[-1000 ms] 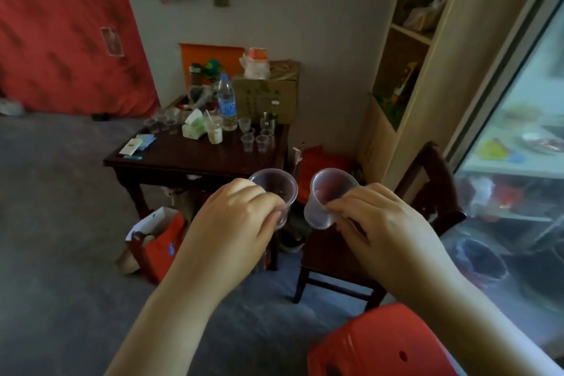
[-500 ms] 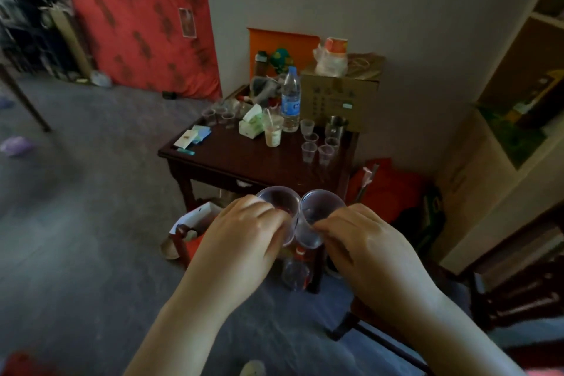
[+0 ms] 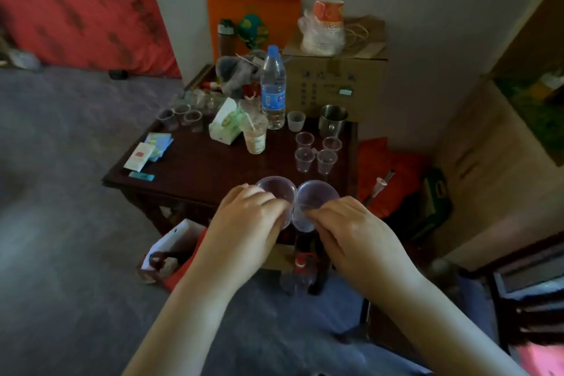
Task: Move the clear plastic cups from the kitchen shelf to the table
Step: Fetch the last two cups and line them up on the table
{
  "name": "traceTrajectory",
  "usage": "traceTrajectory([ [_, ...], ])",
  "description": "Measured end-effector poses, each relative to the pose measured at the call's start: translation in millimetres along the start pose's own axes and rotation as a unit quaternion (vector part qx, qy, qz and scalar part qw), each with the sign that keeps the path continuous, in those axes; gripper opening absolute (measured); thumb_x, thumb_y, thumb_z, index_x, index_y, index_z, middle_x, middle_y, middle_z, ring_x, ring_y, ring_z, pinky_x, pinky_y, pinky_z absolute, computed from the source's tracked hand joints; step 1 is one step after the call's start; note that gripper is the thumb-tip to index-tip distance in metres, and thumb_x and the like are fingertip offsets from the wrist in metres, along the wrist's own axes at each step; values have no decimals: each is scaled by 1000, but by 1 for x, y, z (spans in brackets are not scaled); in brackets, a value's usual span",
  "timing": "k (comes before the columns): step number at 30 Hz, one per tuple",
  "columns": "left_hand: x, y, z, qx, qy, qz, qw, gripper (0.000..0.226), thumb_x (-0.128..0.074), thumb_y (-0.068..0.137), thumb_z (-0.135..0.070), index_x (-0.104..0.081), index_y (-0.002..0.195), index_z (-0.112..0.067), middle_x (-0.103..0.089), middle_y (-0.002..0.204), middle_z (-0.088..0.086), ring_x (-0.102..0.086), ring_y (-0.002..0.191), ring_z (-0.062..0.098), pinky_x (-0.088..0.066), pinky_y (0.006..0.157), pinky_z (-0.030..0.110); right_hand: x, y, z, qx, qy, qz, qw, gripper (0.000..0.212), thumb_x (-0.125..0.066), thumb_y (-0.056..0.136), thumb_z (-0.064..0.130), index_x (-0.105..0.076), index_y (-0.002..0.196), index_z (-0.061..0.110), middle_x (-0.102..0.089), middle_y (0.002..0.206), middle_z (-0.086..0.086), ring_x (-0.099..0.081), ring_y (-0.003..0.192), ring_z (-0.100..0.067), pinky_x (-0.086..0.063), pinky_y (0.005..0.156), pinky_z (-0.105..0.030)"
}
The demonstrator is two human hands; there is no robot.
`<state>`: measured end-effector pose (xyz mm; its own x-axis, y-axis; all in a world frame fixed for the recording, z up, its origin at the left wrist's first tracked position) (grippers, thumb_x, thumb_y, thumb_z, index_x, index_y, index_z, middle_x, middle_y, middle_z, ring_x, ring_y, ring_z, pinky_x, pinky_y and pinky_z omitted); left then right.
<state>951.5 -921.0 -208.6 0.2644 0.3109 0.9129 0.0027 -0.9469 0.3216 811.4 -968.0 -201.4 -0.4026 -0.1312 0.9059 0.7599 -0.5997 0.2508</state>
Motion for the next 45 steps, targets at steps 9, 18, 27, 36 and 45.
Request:
traceTrajectory([
  [9,-111,97,33,-8,-35,75,997,27,-63,75,-6,-67,100,-16,-69,86,-1,-58,89,23,-49,76,36,-57,56,-123,-75,28,33,996,21,-60,87,8,-65,106,13,-66,90,-2,-58,90,-23,-52,64,-35],
  [18,-212,165,79,34,-66,143,987,25,-60,80,-9,-67,103,-17,-68,92,-1,-57,94,21,-50,75,33,-122,102,-236,-106,16,102,989,23,-54,89,13,-63,110,17,-64,100,-1,-54,102,-21,-48,72,-29],
  [27,-260,176,108,69,-90,178,977,19,-59,78,-8,-69,92,-16,-68,82,0,-58,88,19,-46,70,28,-185,125,-276,-150,41,161,975,21,-48,92,18,-62,108,18,-62,100,1,-50,102,-18,-49,69,-33],
  [36,-283,191,117,48,-93,199,974,17,-63,70,1,-68,76,-13,-67,68,1,-60,82,22,-47,65,32,-211,133,-285,-176,34,175,968,24,-53,87,9,-60,109,16,-61,103,0,-49,103,-19,-52,71,-35],
  [45,-299,193,119,31,-71,209,975,23,-57,73,3,-67,90,-10,-70,79,4,-57,89,25,-45,68,34,-213,137,-293,-176,43,157,971,24,-53,86,9,-61,109,13,-62,105,-3,-51,101,-22,-51,71,-39],
])
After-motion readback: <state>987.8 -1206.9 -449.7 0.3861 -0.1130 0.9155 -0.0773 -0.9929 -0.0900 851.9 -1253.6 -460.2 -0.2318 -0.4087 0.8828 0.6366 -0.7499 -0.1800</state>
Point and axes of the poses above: each hand's wrist, its own y-axis towards the middle knuckle, its own x-axis out of the back of the hand, z = x × y, the point moved 5 cm from there along y, towards the middle knuckle
